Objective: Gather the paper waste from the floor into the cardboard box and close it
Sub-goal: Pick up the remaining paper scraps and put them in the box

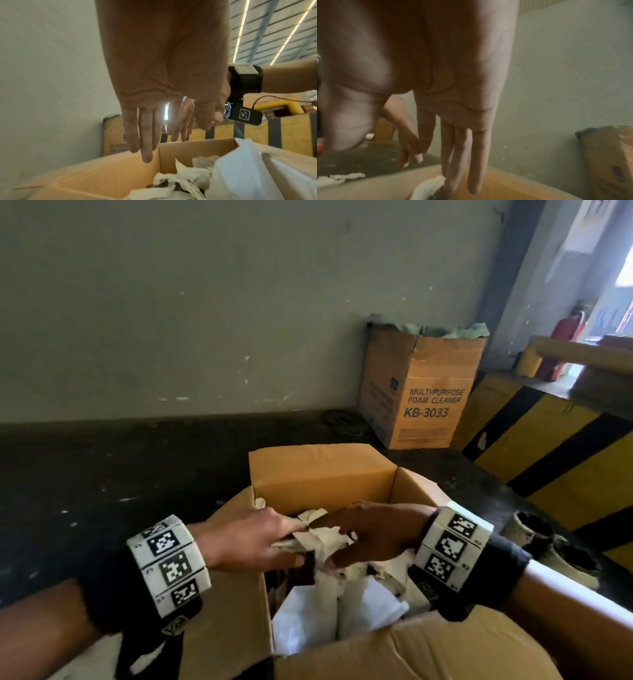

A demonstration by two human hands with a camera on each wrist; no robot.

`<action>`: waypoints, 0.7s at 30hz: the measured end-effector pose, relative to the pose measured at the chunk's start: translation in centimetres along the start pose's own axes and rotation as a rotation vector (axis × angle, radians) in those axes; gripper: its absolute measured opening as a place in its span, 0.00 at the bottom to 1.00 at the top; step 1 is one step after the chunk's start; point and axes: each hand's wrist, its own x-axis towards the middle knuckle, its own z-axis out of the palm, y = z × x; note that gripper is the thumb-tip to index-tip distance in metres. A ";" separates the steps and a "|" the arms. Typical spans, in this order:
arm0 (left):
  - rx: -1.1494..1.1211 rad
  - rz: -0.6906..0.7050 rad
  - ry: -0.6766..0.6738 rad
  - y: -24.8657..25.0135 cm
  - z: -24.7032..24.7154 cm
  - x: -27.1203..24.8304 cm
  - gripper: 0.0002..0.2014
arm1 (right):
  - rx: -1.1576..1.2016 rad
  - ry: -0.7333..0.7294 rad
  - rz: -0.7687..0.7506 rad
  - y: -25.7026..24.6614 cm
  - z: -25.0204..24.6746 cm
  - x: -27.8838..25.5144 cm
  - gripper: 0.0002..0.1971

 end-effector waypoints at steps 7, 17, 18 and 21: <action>-0.055 -0.122 0.294 -7.0 -1.9 -13.1 0.28 | -0.120 0.087 -0.230 -10.1 0.5 6.6 0.30; -0.195 -0.591 0.046 -25.0 9.9 -34.6 0.62 | -0.104 -0.126 -0.264 -25.2 14.2 21.9 0.54; -0.180 -0.629 -0.020 -26.1 11.2 -35.9 0.64 | -0.142 -0.182 -0.250 -25.0 16.3 22.7 0.61; -0.111 -0.667 -0.151 -28.3 15.2 -38.7 0.66 | -0.289 -0.311 -0.175 -23.7 22.3 23.9 0.71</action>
